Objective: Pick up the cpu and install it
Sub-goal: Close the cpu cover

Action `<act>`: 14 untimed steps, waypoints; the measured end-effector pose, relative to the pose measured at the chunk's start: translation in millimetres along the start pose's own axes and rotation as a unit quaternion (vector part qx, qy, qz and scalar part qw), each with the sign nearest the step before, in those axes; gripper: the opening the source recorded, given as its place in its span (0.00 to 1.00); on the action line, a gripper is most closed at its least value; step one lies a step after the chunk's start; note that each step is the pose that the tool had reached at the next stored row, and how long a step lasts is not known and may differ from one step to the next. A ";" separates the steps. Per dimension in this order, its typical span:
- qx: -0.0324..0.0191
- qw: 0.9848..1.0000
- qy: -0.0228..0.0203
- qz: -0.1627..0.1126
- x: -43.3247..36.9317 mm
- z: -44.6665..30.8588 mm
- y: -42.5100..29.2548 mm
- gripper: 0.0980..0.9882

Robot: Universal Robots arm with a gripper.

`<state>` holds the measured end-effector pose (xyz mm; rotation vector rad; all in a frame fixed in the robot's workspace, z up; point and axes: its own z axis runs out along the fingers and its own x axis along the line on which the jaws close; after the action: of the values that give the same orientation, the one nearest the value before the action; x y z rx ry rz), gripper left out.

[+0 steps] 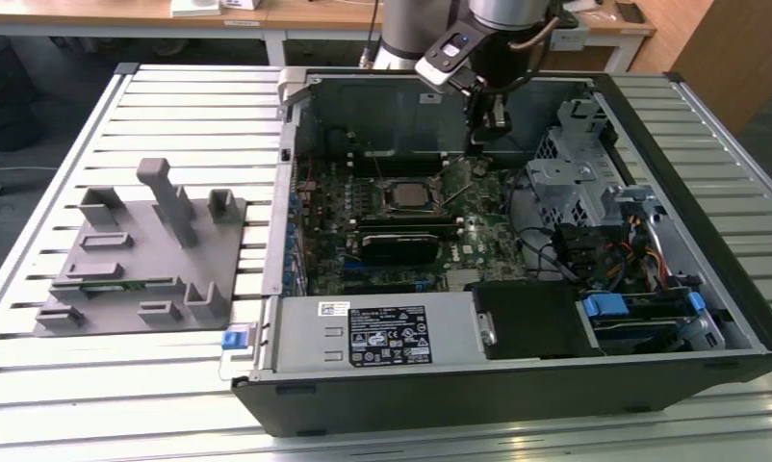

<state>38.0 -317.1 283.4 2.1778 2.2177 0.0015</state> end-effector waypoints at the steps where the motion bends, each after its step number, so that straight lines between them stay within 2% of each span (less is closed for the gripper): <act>1: 0.000 1.000 0.000 0.000 0.2 1.1 0.7 0.01; 14: 0.000 1.000 0.000 0.000 6.9 19.8 12.0 0.01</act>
<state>50.4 -310.4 263.7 2.1776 2.2184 0.0012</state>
